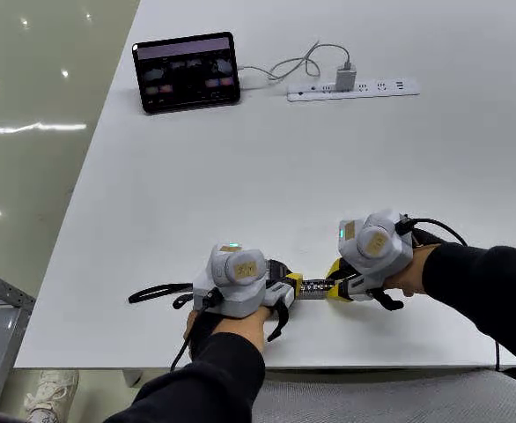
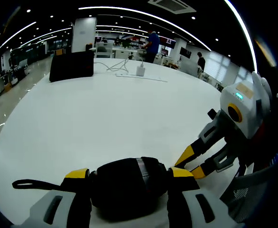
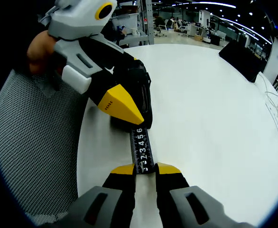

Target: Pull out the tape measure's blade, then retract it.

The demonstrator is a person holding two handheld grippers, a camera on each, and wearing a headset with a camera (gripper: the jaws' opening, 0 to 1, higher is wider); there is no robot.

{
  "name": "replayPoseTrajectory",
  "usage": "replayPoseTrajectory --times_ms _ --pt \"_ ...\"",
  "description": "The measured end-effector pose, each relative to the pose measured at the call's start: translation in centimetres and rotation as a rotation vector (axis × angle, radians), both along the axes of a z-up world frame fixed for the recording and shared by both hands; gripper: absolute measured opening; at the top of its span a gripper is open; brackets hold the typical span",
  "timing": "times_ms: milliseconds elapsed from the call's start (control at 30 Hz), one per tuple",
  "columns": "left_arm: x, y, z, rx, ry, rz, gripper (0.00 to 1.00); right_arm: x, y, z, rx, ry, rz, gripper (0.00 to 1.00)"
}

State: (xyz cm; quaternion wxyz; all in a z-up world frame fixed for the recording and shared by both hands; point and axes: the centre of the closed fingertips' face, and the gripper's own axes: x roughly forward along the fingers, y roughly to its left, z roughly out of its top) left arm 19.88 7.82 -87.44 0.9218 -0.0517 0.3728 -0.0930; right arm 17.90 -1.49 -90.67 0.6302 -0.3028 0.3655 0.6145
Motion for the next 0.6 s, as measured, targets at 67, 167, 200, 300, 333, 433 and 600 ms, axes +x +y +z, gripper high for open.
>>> replayPoseTrajectory --times_ms 67,167,200,300,333,433,600 --pt "-0.05 -0.02 0.00 0.001 0.000 -0.005 0.61 -0.07 0.22 -0.04 0.004 -0.002 0.004 0.11" --pt "0.00 -0.01 0.02 -0.003 -0.001 -0.001 0.61 -0.08 0.59 0.00 0.008 0.002 0.000 0.11" --pt "0.03 0.01 0.02 -0.003 -0.001 0.000 0.61 -0.05 0.71 0.02 0.005 -0.002 0.006 0.11" --pt "0.02 0.02 0.02 -0.005 -0.001 0.002 0.61 0.12 0.77 0.02 0.005 -0.001 0.007 0.11" --pt "0.04 0.01 0.02 -0.005 -0.001 0.002 0.61 0.15 0.76 0.03 0.006 0.001 0.006 0.11" --pt "0.04 0.02 0.04 -0.005 -0.001 0.006 0.61 0.18 0.77 -0.01 0.007 0.002 0.001 0.11" --pt "-0.01 0.04 0.01 -0.007 0.007 0.004 0.60 0.27 0.78 -0.06 0.007 -0.003 0.002 0.11"
